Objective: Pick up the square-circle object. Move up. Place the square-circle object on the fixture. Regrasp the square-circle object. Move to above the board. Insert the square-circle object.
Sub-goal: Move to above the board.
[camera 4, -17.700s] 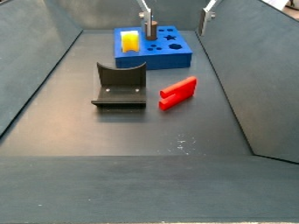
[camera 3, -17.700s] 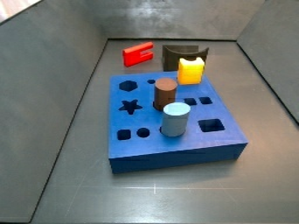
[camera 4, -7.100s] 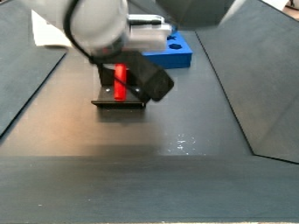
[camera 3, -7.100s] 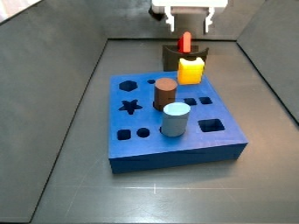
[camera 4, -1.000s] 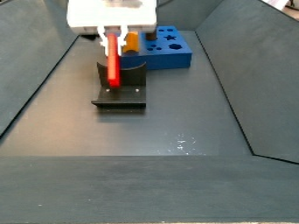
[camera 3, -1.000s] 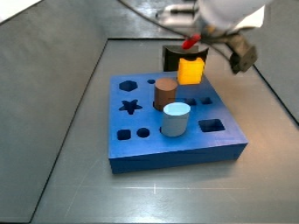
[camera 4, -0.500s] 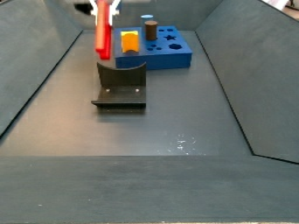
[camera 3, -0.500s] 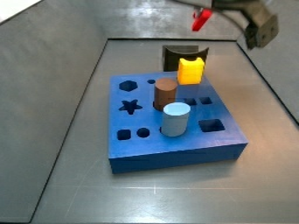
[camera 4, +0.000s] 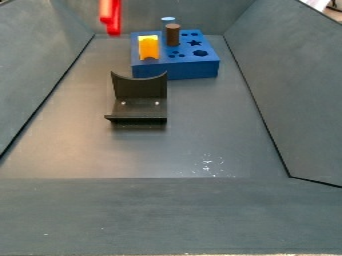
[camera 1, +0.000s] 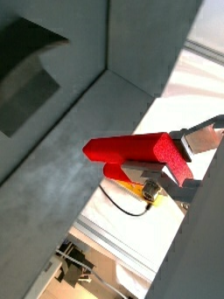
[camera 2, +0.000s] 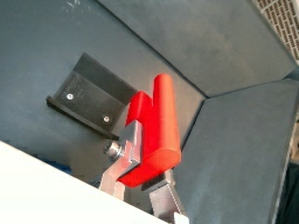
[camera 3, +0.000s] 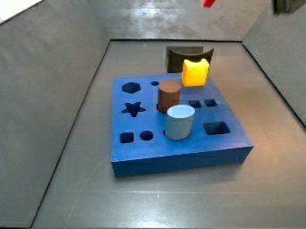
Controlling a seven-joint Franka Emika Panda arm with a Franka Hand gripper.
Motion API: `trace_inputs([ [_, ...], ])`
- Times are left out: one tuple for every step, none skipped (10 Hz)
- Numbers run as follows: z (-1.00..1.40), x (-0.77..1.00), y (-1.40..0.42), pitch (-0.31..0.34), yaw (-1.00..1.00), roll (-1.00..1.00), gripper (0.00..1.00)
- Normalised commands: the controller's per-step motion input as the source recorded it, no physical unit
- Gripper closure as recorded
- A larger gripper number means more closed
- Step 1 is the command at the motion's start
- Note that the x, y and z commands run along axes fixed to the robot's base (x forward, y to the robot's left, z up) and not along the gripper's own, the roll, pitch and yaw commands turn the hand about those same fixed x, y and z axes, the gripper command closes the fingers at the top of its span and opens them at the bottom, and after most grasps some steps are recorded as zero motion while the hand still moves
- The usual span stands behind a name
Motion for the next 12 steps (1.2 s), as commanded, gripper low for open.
trace_inputs([
  [1.00,0.10,-0.10,0.166,0.18,-0.02,1.00],
  [1.00,0.09,-0.10,0.126,0.19,-0.03,1.00],
  [0.99,0.09,-0.09,0.106,0.18,-0.03,1.00],
  [0.71,0.05,-0.05,0.066,0.16,-0.03,1.00],
  [0.60,0.04,-0.04,0.050,0.15,-0.04,1.00],
  [0.39,0.02,-0.02,0.023,0.12,-0.05,1.00],
  [0.23,0.01,-0.02,0.011,0.10,-0.05,1.00],
  [0.05,-0.91,-1.00,0.004,0.01,-1.00,1.00],
  [0.04,-0.92,-1.00,0.000,0.00,-1.00,1.00],
  [0.05,-1.00,-1.00,-0.040,0.01,-1.00,1.00],
  [0.02,-1.00,-0.97,-0.054,0.01,-1.00,1.00],
  [0.02,-1.00,-0.93,-0.072,0.02,-1.00,1.00],
])
